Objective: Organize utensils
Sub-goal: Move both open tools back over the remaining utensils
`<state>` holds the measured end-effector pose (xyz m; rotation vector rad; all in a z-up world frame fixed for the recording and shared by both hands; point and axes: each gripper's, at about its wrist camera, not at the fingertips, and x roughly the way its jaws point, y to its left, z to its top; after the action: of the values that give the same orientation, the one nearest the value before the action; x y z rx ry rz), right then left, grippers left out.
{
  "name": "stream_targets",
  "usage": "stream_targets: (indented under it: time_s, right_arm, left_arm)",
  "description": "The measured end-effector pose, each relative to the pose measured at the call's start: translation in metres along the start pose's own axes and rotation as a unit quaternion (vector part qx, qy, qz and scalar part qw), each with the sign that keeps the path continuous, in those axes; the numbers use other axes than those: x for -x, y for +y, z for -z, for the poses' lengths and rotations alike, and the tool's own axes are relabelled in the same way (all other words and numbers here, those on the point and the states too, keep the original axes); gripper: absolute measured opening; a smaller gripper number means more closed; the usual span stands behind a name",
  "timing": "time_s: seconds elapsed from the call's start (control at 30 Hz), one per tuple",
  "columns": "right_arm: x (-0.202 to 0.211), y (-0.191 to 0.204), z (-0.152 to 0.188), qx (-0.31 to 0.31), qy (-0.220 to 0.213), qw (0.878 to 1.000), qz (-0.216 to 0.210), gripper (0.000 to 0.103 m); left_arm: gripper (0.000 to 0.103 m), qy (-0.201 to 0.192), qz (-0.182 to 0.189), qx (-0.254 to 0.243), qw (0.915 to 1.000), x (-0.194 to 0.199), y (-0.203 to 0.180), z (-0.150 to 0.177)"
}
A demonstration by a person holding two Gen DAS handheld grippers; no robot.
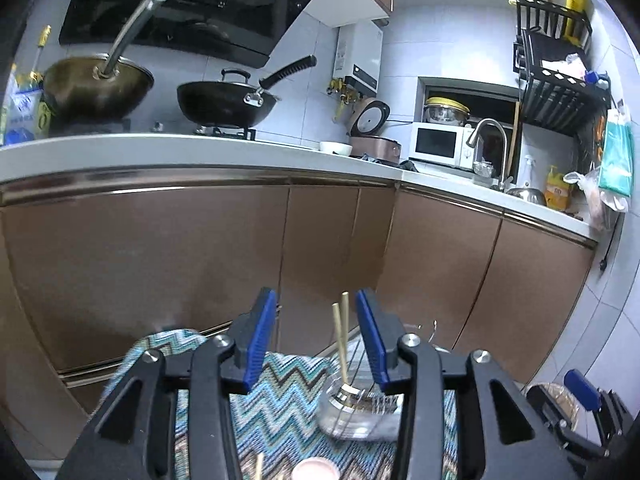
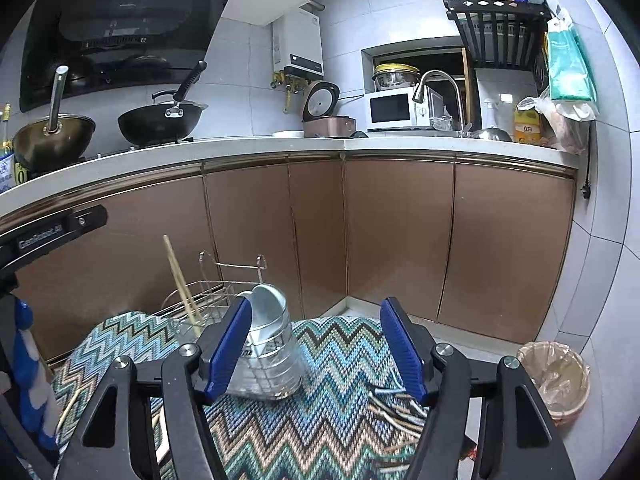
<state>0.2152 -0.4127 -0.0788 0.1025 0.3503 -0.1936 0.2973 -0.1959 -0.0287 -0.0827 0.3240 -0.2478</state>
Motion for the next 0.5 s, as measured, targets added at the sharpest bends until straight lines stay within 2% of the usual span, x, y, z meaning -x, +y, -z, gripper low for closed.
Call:
stream_targets:
  time_s: [0.27,0.5]
  right_arm:
    - [0.034,0.019,0.004,0.000,0.015,0.999,-0.029,0.065]
    - [0.051,0.033,0.014,-0.003,0.043,0.997,-0.058,0.065]
  left_arm:
    - [0.042,0.018,-0.018,-0.028,0.9993,0.052,0.027,0.004]
    - [0.042,0.056,-0.022,-0.039,0.9974,0.089,0.079,0.006]
